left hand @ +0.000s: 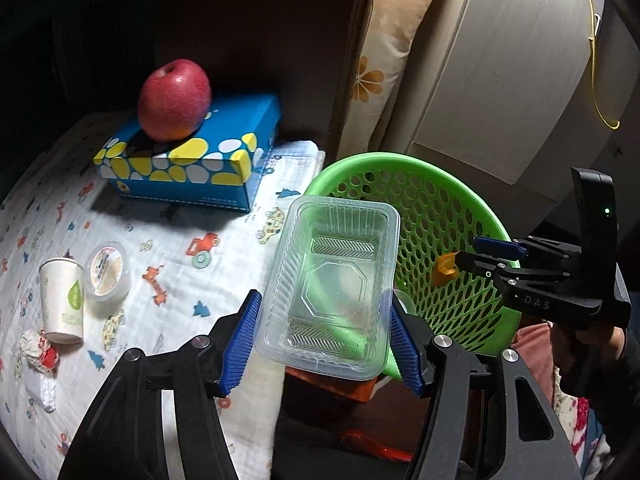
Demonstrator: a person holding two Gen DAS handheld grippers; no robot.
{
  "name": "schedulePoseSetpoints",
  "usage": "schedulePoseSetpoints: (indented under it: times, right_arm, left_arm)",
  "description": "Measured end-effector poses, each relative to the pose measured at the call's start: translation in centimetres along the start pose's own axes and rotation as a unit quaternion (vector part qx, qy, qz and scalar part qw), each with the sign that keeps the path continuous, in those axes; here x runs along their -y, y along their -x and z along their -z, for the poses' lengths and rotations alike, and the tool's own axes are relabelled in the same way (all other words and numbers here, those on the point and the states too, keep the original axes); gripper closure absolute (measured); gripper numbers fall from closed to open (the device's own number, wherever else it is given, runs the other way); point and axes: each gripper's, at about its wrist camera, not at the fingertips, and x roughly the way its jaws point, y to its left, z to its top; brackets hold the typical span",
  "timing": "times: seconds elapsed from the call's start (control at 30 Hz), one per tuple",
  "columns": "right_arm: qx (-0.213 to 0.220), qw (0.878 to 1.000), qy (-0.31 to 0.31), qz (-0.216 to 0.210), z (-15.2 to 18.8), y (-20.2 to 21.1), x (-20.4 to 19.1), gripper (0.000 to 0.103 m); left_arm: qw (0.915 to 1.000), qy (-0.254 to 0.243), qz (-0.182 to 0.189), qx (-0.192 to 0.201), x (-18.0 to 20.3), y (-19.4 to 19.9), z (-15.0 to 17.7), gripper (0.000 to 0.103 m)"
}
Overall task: Collect trash
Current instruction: 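Carry the clear box and orange piece to the green basket with both tools, then release the clear box and orange piece into the basket with both tools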
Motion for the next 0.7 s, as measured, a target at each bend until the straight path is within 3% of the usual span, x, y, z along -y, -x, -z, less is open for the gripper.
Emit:
schedulePoseSetpoints:
  times: [0.5, 0.7]
  right_arm:
    - [0.060, 0.998, -0.023, 0.002, 0.5, 4.8, 2.3, 0.040]
    - [0.073, 0.997, -0.031, 0.003, 0.7, 6.0, 2.8, 0.039]
  left_arm:
    - [0.9980, -0.019, 0.030, -0.052, 5.5, -6.1, -1.7, 0.044]
    - [0.9974, -0.018, 0.038, -0.059, 6.5, -7.1, -1.6, 0.029]
